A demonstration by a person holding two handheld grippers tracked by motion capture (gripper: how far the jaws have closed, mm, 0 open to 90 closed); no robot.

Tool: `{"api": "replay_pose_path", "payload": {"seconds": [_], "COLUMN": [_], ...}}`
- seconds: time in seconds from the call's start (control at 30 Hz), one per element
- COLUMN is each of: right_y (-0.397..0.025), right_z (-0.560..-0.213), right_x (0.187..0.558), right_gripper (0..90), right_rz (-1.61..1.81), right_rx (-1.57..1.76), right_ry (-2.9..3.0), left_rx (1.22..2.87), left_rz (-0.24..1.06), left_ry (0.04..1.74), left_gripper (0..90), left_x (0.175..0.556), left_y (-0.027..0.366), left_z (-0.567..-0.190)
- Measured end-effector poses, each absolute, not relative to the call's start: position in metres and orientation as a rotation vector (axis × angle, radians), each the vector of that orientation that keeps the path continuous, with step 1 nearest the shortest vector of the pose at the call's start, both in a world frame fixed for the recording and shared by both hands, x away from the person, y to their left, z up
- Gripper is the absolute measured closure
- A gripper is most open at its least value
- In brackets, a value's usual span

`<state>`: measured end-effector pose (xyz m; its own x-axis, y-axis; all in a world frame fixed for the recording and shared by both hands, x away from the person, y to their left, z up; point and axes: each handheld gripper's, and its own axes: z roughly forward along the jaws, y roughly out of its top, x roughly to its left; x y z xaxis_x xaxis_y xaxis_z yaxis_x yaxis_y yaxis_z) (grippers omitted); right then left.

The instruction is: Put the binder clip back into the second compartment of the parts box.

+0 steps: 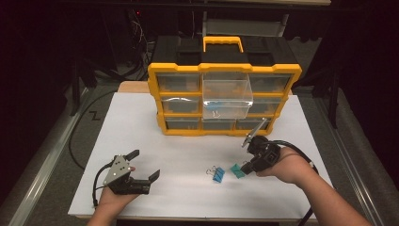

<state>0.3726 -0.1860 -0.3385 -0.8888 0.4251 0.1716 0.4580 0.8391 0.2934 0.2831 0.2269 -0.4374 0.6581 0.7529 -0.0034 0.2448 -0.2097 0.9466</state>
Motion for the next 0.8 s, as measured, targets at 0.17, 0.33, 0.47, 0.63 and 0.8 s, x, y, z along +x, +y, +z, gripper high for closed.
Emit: {"api": "replay_pose_path", "payload": {"seconds": [0.17,0.33,0.47,0.63,0.8], "right_y": [-0.19,-0.193,-0.194,-0.194,-0.194], "right_z": [-0.322,-0.305,-0.29,-0.272,-0.255], "right_x": [0.374,0.375,0.375,0.375,0.377], "right_gripper": [90.0,90.0,90.0,90.0,90.0], "right_rz": [-0.484,-0.484,-0.467,-0.468,-0.475], "right_rx": [-0.67,-0.667,-0.651,-0.626,-0.634], "right_ry": [-2.934,-2.929,-2.946,-2.96,-2.947], "left_rx": [1.767,1.766,1.766,1.761,1.768], "left_rz": [0.565,0.563,0.565,0.562,0.565], "left_ry": [0.806,0.808,0.808,0.811,0.805], "left_gripper": [0.2,0.3,0.3,0.2,0.2], "left_x": [0.283,0.284,0.284,0.284,0.283], "left_y": [0.227,0.227,0.227,0.227,0.227], "left_z": [-0.438,-0.438,-0.437,-0.437,-0.437]}}
